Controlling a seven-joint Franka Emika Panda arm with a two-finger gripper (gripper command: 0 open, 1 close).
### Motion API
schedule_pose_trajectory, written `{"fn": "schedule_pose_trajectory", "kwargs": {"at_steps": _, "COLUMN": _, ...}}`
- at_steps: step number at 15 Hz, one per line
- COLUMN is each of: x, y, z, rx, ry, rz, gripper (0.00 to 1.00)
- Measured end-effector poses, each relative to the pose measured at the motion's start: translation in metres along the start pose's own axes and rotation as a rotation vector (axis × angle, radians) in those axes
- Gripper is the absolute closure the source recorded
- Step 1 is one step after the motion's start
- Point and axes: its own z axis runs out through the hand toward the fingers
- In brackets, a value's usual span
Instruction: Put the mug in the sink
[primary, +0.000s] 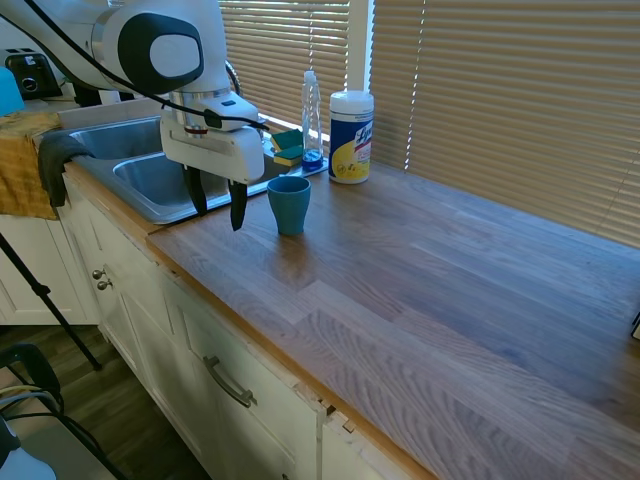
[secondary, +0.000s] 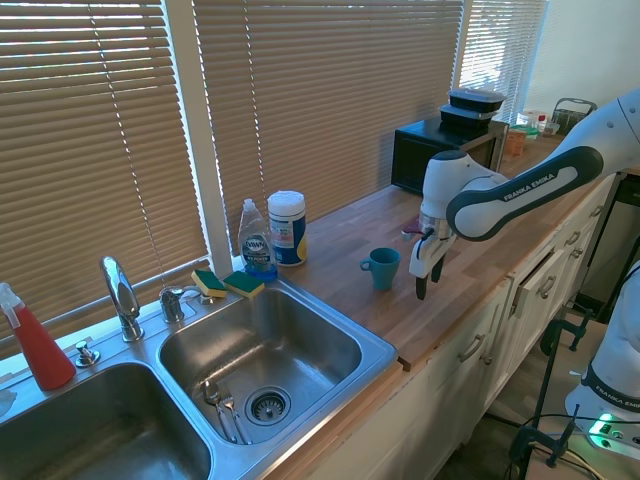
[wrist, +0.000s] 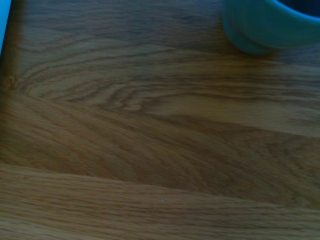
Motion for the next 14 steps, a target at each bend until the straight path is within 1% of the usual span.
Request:
{"fn": "schedule_pose_trajectory", "kwargs": {"at_steps": 3, "x": 0.001, "y": -0.002, "z": -0.003, "rx": 0.006, "ry": 0.005, "rz": 0.0, "gripper": 0.0}}
{"fn": "schedule_pose_trajectory", "kwargs": {"at_steps": 8, "x": 0.023, "y": -0.031, "z": -0.054, "rx": 0.087, "ry": 0.083, "rz": 0.017, "gripper": 0.0}}
{"fn": "schedule_pose_trajectory", "kwargs": {"at_steps": 10, "x": 0.037, "y": -0.048, "z": -0.064, "rx": 0.106, "ry": 0.099, "rz": 0.022, "gripper": 0.0}}
{"fn": "schedule_pose_trajectory", "kwargs": {"at_steps": 12, "x": 0.053, "y": -0.067, "z": -0.057, "rx": 0.105, "ry": 0.096, "rz": 0.029, "gripper": 0.0}}
{"fn": "schedule_pose_trajectory", "kwargs": {"at_steps": 14, "x": 0.069, "y": -0.086, "z": -0.038, "rx": 0.079, "ry": 0.096, "rz": 0.039, "gripper": 0.0}}
